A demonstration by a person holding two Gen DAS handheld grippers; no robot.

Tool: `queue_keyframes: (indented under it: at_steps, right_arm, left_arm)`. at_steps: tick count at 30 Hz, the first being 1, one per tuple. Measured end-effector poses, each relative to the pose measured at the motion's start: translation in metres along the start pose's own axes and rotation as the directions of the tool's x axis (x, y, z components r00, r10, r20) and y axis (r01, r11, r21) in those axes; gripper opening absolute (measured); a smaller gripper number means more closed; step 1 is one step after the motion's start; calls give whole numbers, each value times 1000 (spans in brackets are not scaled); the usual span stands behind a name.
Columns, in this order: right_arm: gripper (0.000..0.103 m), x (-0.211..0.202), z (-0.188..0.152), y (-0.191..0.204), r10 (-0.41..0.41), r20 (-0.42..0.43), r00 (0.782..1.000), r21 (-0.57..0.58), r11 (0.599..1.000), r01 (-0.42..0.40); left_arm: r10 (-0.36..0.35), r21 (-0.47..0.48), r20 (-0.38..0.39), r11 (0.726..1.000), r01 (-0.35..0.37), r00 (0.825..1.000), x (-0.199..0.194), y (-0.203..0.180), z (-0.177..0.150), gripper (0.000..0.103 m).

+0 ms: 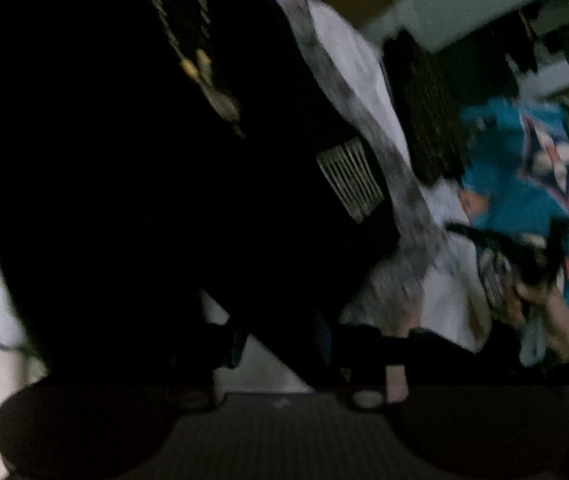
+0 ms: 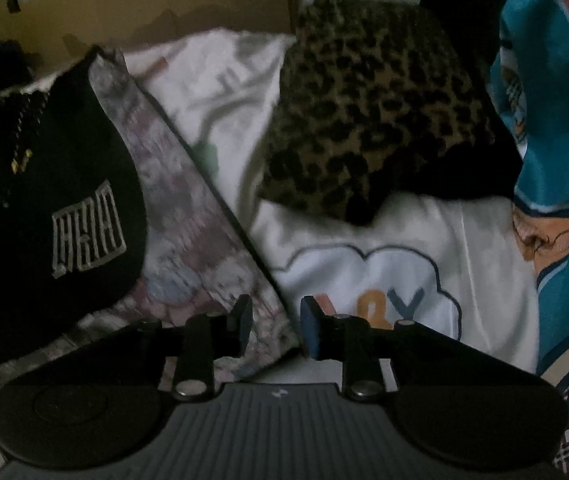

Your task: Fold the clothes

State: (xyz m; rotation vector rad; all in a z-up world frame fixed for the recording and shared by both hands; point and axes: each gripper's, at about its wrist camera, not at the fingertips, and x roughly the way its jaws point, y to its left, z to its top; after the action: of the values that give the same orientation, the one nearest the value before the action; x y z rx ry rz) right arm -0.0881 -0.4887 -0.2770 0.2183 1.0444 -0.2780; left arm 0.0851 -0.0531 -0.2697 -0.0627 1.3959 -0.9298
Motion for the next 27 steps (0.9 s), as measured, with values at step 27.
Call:
queue_keyframes:
  at_steps: [27]
  right_arm:
    - [36, -13, 22, 132, 269, -4, 963, -89, 959, -269]
  left_arm:
    - [241, -410, 172, 899, -153, 955, -40, 123, -22, 59]
